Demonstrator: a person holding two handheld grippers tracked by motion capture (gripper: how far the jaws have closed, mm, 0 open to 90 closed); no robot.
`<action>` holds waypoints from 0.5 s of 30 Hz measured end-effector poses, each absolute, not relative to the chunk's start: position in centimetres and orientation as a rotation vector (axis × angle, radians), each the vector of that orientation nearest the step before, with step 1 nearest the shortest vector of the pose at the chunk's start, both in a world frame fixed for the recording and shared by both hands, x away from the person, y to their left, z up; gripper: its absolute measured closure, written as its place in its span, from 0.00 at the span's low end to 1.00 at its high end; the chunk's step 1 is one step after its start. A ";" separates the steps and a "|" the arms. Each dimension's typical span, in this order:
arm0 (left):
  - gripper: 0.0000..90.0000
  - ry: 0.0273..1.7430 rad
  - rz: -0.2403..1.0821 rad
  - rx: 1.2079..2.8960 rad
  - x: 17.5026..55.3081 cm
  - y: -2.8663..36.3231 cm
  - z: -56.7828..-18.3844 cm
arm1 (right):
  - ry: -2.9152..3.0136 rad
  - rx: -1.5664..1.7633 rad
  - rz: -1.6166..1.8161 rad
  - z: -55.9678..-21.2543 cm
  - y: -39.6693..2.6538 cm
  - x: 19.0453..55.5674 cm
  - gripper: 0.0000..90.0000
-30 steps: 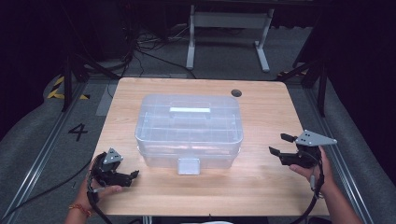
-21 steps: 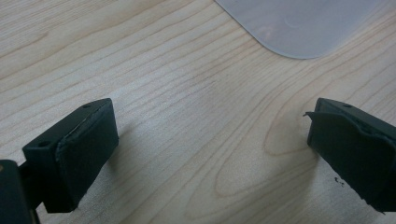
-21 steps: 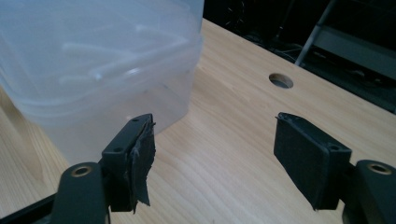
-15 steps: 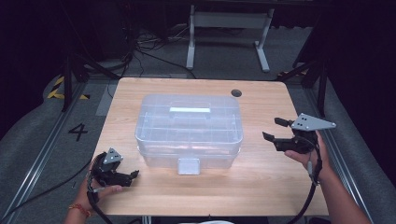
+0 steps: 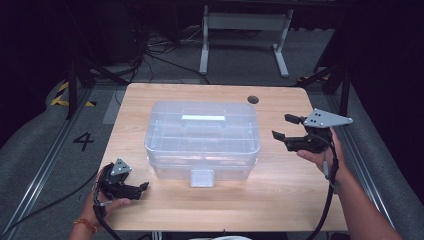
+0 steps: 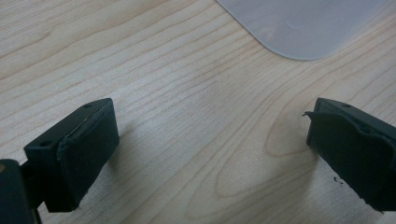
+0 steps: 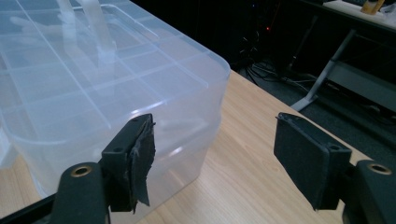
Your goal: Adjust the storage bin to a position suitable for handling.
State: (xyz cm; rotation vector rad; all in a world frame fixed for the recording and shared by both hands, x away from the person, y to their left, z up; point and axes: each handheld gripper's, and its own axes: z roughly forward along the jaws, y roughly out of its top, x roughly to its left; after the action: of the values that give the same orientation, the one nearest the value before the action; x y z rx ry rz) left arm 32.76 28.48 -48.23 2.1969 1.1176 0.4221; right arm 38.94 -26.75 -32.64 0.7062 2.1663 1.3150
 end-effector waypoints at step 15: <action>0.04 1.127 0.423 2.188 32.7 28.5 -48.2 | 2.236 0.617 1.326 -31.3 -22.3 40.8 0.35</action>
State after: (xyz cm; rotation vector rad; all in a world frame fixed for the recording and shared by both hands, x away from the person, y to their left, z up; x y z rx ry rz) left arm 32.67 28.49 -48.24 2.1882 1.1267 0.4226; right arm 40.76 -22.27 -31.33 0.6175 2.2356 1.3258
